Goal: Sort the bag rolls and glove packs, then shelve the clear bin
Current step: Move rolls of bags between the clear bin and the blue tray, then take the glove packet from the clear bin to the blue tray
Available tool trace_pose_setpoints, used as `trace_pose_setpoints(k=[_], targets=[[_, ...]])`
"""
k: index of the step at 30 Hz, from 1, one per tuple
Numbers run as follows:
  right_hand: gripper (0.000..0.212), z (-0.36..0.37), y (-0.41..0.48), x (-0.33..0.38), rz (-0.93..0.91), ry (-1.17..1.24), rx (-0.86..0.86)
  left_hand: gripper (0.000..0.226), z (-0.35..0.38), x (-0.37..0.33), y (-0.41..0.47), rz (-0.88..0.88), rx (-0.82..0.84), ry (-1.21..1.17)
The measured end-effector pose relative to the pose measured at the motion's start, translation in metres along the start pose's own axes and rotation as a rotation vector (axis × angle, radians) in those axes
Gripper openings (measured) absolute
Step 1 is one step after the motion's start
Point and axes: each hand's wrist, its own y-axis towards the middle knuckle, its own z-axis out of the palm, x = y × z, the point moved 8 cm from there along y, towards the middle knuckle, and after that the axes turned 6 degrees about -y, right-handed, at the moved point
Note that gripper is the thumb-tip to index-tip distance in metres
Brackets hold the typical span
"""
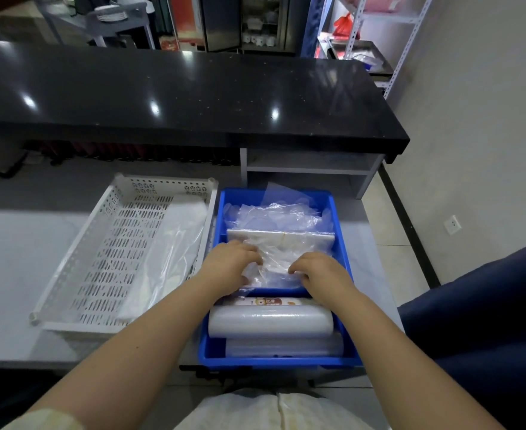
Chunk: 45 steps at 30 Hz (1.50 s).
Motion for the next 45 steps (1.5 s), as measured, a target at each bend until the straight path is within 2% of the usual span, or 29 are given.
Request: trace_pose_setpoints(k=[6,9,14,23,30,32,38,45], targets=[[0.025,0.004,-0.011,-0.011,0.027,0.108,0.141,0.044,0.0,-0.001,-0.008,0.017,-0.039,0.066],[0.034,-0.013,-0.019,-0.012,0.045,0.19,0.105,0.04,-0.006,0.002,-0.021,-0.029,-0.099,0.012],[0.033,-0.053,-0.026,0.026,-0.145,0.215,-0.098,0.037,-0.024,0.0,-0.042,-0.13,-0.233,-0.038],[0.031,-0.05,-0.004,0.151,-0.462,0.111,-0.145,0.034,-0.06,0.042,-0.129,-0.437,-0.48,-0.108],[0.033,-0.029,-0.01,0.331,-0.772,-0.004,-0.105,0.035,-0.077,0.131,-0.306,-0.828,-0.688,-0.145],[0.032,-0.025,-0.015,0.377,-0.846,-0.006,-0.114,0.032,-0.081,0.15,-0.35,-0.887,-0.718,-0.132],[0.027,0.022,-0.057,0.59,-1.12,-0.028,-0.084,0.033,-0.09,0.246,-0.562,-1.174,-0.828,-0.055],[0.035,0.101,-0.091,0.772,-1.333,-0.105,-0.026,0.037,-0.057,0.331,-0.72,-1.398,-0.803,-0.081]])
